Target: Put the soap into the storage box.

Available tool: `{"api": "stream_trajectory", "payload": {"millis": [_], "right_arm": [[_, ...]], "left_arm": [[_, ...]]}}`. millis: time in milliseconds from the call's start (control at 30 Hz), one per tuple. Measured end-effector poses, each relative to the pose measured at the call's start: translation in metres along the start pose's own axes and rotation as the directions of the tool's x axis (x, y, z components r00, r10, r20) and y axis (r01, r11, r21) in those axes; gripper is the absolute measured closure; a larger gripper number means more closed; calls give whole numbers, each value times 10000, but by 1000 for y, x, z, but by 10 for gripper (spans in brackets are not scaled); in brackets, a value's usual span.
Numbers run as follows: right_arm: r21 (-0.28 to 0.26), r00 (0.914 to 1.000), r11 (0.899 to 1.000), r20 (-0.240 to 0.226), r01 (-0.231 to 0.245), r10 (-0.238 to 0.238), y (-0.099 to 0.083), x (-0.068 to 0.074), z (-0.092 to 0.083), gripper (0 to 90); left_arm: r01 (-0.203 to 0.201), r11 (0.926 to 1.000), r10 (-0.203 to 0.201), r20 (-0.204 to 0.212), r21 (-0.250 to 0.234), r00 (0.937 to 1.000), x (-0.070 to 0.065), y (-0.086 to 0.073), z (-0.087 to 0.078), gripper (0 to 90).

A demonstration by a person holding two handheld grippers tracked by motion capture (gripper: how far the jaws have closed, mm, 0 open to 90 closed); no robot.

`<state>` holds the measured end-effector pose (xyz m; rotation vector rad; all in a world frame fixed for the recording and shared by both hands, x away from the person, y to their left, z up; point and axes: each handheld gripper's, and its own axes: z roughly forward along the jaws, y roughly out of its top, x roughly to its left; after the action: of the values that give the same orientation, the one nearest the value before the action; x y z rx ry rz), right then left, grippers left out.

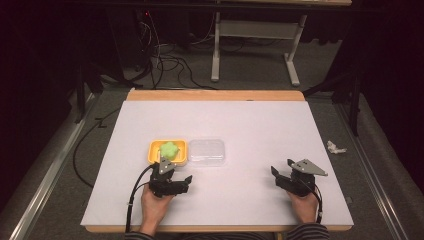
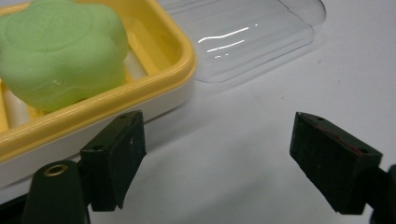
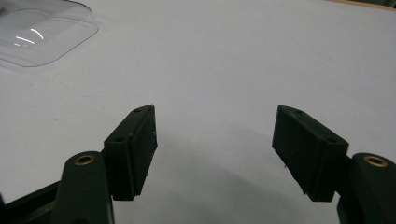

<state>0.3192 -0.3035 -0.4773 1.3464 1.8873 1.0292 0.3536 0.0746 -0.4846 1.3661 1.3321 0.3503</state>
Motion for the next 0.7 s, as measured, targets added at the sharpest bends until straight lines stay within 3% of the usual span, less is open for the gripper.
{"api": "stream_trajectory", "payload": {"millis": [700], "right_arm": [[-4,10000,10000,11,14,-14,0,0,0,313]], "left_arm": [[208,9997,-207,73,-156,9998,3,-7,2,189]]}}
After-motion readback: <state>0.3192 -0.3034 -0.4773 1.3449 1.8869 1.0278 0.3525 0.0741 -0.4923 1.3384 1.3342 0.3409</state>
